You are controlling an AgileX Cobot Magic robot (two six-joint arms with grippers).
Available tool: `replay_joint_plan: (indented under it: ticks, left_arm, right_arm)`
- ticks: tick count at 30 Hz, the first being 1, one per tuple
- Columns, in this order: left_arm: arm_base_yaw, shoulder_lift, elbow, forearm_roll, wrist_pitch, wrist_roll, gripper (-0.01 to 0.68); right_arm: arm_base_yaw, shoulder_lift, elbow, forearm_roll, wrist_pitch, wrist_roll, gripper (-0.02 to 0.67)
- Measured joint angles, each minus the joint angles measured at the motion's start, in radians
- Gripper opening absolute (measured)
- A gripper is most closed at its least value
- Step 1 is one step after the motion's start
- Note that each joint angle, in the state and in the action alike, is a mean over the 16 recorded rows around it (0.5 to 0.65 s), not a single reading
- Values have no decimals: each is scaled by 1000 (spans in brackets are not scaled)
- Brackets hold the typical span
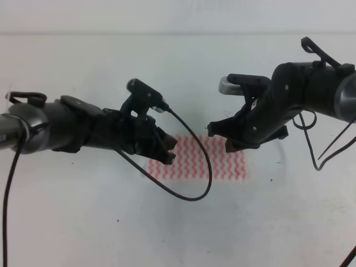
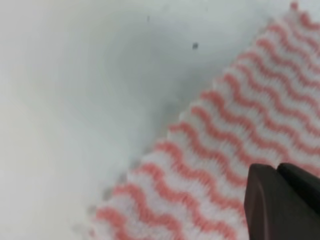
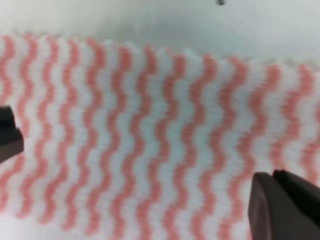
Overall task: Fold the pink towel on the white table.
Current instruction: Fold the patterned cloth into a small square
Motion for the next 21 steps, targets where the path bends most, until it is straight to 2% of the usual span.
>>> replay_joint_plan:
  ticks: [15,21]
  left_arm:
    - [88,58,1,12,139,2,-4]
    - [115,70,1,8,195,13,-4]
  right_arm:
    - [-13,8,0,-73,4,106,302]
    - [-20,13,0,-75,4,126,326]
